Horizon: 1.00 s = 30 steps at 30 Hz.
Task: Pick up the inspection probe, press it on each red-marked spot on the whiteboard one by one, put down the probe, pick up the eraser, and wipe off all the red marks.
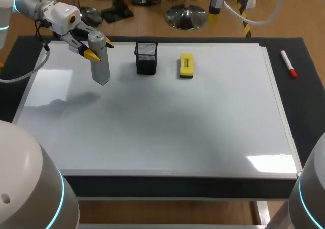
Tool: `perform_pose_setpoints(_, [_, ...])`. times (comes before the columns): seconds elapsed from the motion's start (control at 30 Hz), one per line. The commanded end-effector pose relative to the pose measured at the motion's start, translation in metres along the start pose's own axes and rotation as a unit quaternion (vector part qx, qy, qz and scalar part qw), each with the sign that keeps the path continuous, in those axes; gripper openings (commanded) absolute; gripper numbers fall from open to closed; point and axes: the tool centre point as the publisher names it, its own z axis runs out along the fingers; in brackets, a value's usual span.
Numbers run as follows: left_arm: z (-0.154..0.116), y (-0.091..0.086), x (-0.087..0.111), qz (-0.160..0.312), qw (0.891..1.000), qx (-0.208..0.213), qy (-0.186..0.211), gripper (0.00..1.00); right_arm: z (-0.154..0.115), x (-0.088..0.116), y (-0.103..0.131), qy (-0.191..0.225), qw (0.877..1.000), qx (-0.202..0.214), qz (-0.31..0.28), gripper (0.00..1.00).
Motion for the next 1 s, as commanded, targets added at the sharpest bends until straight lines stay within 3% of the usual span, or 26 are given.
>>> perform_pose_setpoints(0.03, [-0.0006, -0.0009, -0.0003, 0.000, 1.000, -0.001, 0.001, 0.00, -0.0013, 0.0013, -0.0009, 0.000, 1.000, 0.001, -0.001, 1.00])
perform_pose_setpoints(0.87, [-0.0006, -0.0009, -0.0003, 0.000, 1.000, -0.001, 0.001, 0.00, -0.0013, 0.0013, -0.0009, 0.000, 1.000, 0.001, -0.001, 1.00])
perform_pose_setpoints(1.0, [0.0049, -0.0050, -0.0025, -0.012, 0.999, -0.004, -0.042, 0.00, -0.0013, 0.0013, -0.0009, 0.000, 1.000, 0.001, -0.001, 1.00])
